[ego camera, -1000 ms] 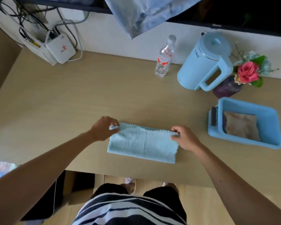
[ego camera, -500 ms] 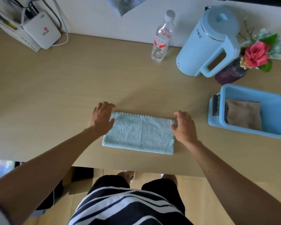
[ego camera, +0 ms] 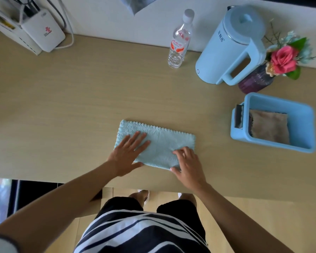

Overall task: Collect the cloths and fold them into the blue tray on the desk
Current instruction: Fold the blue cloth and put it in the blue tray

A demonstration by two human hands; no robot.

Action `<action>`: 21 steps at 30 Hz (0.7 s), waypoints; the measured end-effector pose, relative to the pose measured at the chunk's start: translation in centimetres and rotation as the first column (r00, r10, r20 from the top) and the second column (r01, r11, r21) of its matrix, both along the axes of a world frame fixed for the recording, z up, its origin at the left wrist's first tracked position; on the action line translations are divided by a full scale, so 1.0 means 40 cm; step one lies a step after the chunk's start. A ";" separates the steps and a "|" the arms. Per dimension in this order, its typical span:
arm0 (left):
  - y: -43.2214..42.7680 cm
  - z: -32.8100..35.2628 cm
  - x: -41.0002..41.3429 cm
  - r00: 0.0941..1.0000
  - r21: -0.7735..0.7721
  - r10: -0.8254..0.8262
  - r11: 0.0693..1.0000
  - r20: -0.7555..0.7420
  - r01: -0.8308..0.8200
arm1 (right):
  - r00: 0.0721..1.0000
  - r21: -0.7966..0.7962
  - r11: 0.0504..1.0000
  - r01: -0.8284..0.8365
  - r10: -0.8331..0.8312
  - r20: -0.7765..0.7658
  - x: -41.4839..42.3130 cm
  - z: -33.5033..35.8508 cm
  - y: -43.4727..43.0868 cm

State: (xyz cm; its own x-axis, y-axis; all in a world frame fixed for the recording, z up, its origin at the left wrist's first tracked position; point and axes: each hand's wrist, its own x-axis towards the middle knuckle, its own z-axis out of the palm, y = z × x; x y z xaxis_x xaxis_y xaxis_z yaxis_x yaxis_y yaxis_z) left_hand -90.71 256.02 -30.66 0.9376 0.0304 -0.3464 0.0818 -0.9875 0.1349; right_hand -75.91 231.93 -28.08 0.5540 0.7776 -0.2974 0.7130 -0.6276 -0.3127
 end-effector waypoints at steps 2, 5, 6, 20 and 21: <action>0.022 0.006 0.026 0.999 0.024 -0.036 0.999 -0.020 0.036 | 1.000 -0.008 1.000 0.008 -0.008 -0.012 -0.023 0.005 -0.010; 0.027 0.030 0.066 0.998 0.059 -0.057 0.997 -0.035 0.059 | 1.000 -0.038 0.999 0.003 -0.004 -0.029 -0.062 0.007 -0.015; 0.021 0.039 0.073 0.996 0.064 -0.089 0.994 -0.031 0.091 | 1.000 -0.041 0.999 0.010 -0.011 -0.019 -0.071 0.006 -0.016; -0.209 0.055 0.019 0.933 -0.417 0.340 0.870 0.118 -0.264 | 0.980 0.124 0.988 0.090 -0.066 -0.187 -0.107 0.077 0.065; -0.204 0.057 0.018 0.927 -0.429 0.361 0.857 0.104 -0.285 | 0.977 0.151 0.984 0.092 -0.060 -0.203 -0.107 0.078 0.064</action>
